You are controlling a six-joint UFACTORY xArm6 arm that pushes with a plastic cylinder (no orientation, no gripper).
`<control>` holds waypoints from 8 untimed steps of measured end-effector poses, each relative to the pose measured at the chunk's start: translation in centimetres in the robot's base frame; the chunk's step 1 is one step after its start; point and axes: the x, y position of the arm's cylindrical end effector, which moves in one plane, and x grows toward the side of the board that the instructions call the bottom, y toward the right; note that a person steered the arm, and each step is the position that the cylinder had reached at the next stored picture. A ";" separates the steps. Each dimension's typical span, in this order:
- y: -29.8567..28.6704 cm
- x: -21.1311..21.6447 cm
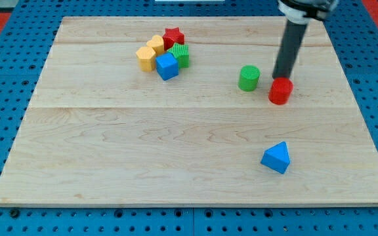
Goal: Slide the green circle parallel to the right of the blue cube
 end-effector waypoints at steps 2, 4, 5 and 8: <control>-0.5 8.6; -5.7 5.9; -5.0 -1.7; -5.2 -4.5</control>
